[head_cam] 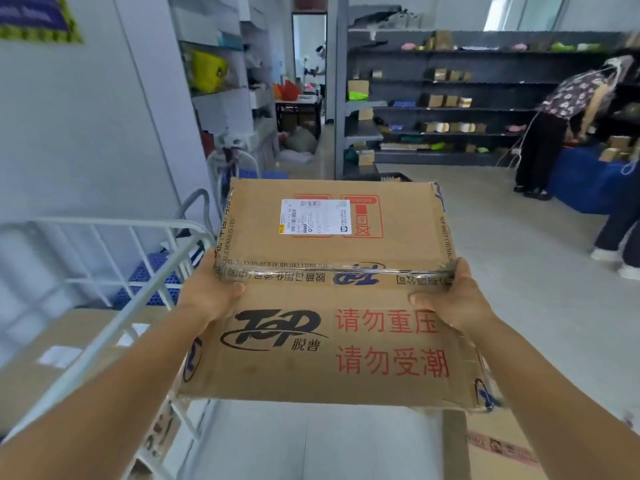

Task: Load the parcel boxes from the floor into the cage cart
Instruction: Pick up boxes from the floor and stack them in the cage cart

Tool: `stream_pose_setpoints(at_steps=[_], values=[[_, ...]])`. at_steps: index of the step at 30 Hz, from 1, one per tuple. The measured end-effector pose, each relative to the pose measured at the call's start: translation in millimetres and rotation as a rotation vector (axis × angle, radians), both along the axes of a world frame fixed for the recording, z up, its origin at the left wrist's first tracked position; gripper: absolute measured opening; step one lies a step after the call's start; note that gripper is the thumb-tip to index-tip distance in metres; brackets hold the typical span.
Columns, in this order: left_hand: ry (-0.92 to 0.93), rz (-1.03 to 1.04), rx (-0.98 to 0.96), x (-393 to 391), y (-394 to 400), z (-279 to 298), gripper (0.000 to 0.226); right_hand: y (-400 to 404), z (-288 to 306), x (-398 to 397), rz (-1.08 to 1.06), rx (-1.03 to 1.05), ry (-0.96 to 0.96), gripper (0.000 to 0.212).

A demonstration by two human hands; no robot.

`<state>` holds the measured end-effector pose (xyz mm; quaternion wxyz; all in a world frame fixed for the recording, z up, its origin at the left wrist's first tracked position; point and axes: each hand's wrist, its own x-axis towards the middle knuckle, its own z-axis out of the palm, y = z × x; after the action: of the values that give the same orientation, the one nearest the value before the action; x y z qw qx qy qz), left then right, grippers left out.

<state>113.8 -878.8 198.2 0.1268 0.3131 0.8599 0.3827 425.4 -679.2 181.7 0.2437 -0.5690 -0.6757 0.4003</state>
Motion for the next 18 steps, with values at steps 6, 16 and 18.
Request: stream_pose_setpoints(at_steps=[6,16,18], values=[[0.012,0.168,0.071,-72,-79,26,0.06,-23,29,-115,0.189,0.034,0.054,0.079],[0.023,0.41,0.201,-195,-217,50,0.064,-106,59,-298,0.402,0.06,0.118,0.063],[0.041,0.468,0.218,-216,-244,52,0.061,-125,62,-330,0.446,0.077,0.129,0.062]])
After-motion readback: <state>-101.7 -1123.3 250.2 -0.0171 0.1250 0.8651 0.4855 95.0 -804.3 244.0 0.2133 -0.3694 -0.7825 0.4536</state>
